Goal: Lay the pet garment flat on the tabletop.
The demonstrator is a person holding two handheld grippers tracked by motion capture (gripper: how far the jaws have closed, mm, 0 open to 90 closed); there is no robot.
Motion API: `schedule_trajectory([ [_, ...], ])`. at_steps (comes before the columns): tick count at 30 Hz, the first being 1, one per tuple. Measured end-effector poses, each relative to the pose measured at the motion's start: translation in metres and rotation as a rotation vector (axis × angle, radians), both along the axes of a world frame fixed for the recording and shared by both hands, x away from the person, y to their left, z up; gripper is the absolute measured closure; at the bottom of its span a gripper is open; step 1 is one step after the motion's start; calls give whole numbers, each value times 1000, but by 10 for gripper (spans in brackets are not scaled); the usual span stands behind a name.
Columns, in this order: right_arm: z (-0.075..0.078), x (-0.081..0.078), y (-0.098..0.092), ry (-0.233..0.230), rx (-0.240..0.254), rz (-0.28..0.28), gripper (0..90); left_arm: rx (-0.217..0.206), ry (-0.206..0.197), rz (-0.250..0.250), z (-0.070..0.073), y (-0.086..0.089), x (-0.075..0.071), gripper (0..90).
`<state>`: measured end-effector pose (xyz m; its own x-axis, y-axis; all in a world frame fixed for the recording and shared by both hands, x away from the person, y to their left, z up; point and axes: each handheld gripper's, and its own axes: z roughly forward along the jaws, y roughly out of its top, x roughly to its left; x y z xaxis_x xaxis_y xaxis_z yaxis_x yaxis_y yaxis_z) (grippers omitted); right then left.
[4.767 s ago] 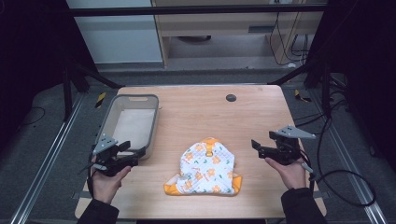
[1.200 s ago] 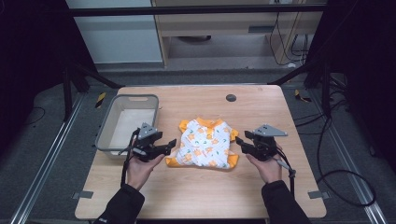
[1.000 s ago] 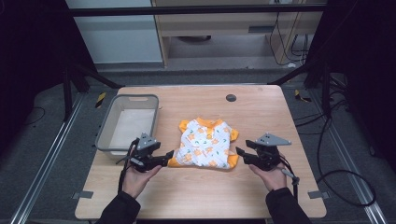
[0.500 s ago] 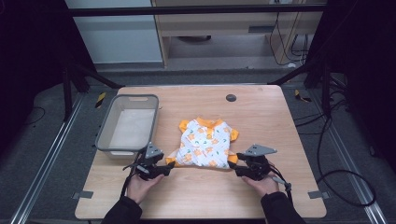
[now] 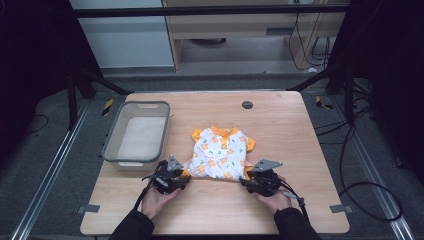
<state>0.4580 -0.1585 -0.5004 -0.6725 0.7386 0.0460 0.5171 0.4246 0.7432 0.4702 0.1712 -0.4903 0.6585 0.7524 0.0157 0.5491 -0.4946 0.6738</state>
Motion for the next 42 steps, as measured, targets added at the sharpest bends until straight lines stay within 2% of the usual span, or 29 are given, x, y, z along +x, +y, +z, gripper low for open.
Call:
schedule_trajectory([
  [3,1,0,0,-3,0,6,645,-16,12,4,0,1,0,719],
  [4,2,-1,1,-5,-7,13,706,-19,17,1,1,2,1,751],
  [5,3,-1,1,-2,-9,14,729,-21,23,-1,1,3,1,767],
  [8,5,-2,2,8,-1,22,770,-23,31,-12,2,3,0,839],
  [13,14,-3,-2,24,39,24,784,-55,29,-29,9,4,-3,864],
  [14,17,-4,-4,26,55,25,784,-90,19,-39,16,7,-7,865],
  [15,17,-4,-4,26,55,25,784,-90,19,-39,16,7,-7,865],
  [16,21,-6,-6,23,67,26,784,-110,13,-46,22,9,-10,865],
  [17,28,-9,-11,26,102,26,784,-121,12,-51,25,10,-13,866],
  [19,36,-14,-17,26,137,17,782,-165,-7,-75,39,14,-24,866],
  [21,40,-18,-19,19,146,20,782,-175,-11,-79,44,16,-28,866],
  [22,48,-24,-23,12,175,30,782,-191,-18,-91,52,18,-35,866],
  [23,48,-24,-23,12,175,30,782,-191,-18,-91,52,18,-35,866],
  [24,55,-29,-26,-1,198,40,780,-197,-27,-96,59,18,-41,866],
  [26,58,-31,-26,-1,204,42,780,-201,-34,-102,64,19,-43,866],
  [27,62,-33,-27,-17,215,43,780,-204,-41,-103,68,19,-44,866],
  [28,69,-31,-27,-30,221,36,778,-209,-41,-99,71,18,-42,864],
  [30,70,-28,-27,-30,224,26,778,-208,-33,-82,74,15,-36,864],
  [32,71,-15,-27,-9,237,-16,778,-198,-5,-66,72,10,-24,862],
  [33,67,-1,-25,21,228,-61,779,-191,8,-56,69,8,-18,861],
  [34,62,9,-24,45,222,-87,778,-188,53,-16,61,3,0,860],
  [35,57,19,-23,67,221,-113,778,-188,53,-16,61,3,0,859],
  [36,52,28,-22,86,212,-139,774,-163,76,24,51,-1,14,853],
  [37,47,34,-21,88,194,-152,768,-163,76,24,51,-1,14,846],
  [38,39,43,-18,86,165,-169,765,-138,103,66,37,-5,29,829],
  [39,39,43,-18,86,165,-169,765,-138,103,66,37,-5,29,805],
  [40,29,52,-14,78,134,-184,746,-135,107,84,31,-6,34,774],
  [41,29,52,-14,78,134,-184,746,-132,118,99,25,-6,38,774],
  [42,22,55,-10,52,102,-195,717,-118,122,107,19,-7,41,722],
])
